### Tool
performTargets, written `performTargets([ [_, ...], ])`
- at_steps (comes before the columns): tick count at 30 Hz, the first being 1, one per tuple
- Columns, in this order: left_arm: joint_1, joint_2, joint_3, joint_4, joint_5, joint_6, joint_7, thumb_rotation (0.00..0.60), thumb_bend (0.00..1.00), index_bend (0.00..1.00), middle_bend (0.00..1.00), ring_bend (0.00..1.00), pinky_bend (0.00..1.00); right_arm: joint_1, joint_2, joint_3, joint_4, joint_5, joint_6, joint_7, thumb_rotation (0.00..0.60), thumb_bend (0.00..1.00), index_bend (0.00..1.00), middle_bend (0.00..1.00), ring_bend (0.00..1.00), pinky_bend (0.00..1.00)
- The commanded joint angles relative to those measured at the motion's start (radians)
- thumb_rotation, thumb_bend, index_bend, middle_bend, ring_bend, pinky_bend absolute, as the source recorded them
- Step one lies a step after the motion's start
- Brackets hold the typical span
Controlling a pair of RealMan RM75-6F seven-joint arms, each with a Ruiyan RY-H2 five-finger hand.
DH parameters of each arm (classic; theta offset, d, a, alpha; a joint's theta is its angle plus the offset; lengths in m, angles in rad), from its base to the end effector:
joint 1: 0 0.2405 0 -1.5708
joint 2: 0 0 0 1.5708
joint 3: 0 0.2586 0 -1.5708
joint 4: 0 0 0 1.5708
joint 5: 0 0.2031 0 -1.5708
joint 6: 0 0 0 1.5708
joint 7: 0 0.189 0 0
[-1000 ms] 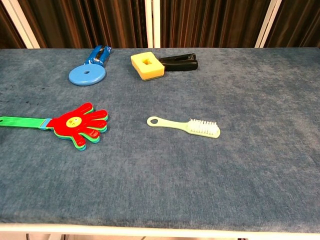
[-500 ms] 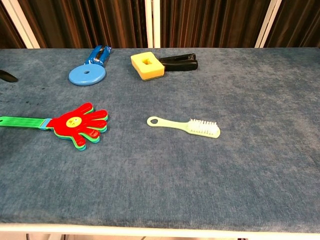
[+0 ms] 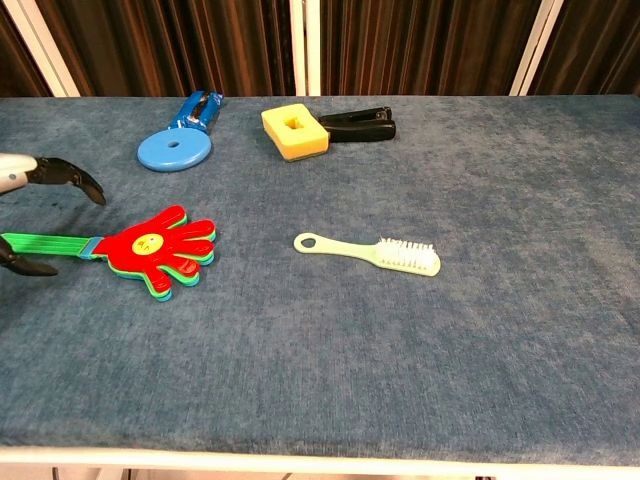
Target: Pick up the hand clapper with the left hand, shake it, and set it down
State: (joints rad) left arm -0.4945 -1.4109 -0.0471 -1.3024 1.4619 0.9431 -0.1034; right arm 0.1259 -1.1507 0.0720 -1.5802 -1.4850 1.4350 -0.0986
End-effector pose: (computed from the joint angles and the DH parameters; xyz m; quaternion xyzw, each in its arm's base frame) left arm -0.2730 0.3358 0.0102 -0.7352 -0.4352 -0.3199 0.4096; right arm -0.3083 -0.2432 0.1555 0.6202 -0.3576 0.3625 0.5967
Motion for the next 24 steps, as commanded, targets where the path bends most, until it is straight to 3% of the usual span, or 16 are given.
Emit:
performTargets([
  [1, -0.01, 0.002, 0.004, -0.002, -0.019, -0.017, 0.011, 0.6, 0.13, 0.26, 0.15, 0.0, 0.1, 0.0, 0.001, 0.0, 0.002, 0.002, -0.001, 0.001, 0.6, 0.32, 0.0, 0.0, 0.0, 0.0],
  [7, -0.033, -0.006, -0.005, -0.009, -0.046, -0.054, -0.031, 0.6, 0.15, 0.27, 0.16, 0.0, 0.1, 0.003, -0.001, 0.001, 0.002, 0.003, -0.004, -0.005, 0.6, 0.32, 0.0, 0.0, 0.0, 0.0],
  [24, -0.083, -0.037, -0.006, 0.014, -0.096, -0.109, 0.037, 0.6, 0.2, 0.34, 0.17, 0.0, 0.1, 0.003, -0.004, 0.002, 0.022, 0.018, -0.015, 0.009, 0.6, 0.33, 0.0, 0.0, 0.0, 0.0],
])
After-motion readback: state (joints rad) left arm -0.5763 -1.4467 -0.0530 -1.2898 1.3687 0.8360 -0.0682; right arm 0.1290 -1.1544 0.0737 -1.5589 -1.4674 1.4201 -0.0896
